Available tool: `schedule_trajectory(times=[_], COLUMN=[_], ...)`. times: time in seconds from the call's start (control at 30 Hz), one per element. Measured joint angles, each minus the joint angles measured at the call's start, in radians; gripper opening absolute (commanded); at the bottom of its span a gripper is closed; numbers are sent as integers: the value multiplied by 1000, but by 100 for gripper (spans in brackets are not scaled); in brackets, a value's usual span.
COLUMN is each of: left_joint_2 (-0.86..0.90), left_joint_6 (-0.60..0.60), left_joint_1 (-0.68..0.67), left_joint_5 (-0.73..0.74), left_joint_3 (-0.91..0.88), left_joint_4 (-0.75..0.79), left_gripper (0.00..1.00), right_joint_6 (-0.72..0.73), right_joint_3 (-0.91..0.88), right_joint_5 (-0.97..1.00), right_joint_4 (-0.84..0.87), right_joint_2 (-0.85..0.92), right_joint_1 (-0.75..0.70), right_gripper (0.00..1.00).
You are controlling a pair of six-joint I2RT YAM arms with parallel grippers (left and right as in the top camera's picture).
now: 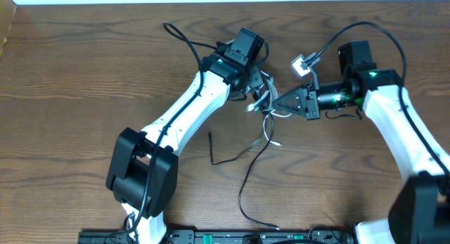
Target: Untangle cables
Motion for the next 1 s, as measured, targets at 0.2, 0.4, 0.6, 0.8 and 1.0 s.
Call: schedule_trajectory(times=[0.2, 0.4, 0.6, 0.8, 1.0], left_joint_2=[2, 2, 2, -50, -188], left_joint_6=[12, 158, 377, 450, 455], left_joint_1=[40, 75, 78, 77, 77], left_joint_5=[-111, -113, 91, 260, 373], left_joint_3=[0, 0, 0, 0, 0], left_joint_4=[-2, 25, 56, 61, 66], left_gripper=[7, 7, 7, 7, 7], right_joint_6=[43, 240, 384, 451, 469], right_joint_3=[0, 0, 0, 0, 0], right_joint_5=[67, 389, 603, 651, 656], right_joint_4=[-68, -69, -15, 38, 96], right_joint_2=[-140, -275, -303, -246, -204], right_joint_1=[-2, -29, -34, -14, 22], right_gripper=[1, 4, 10, 19, 31])
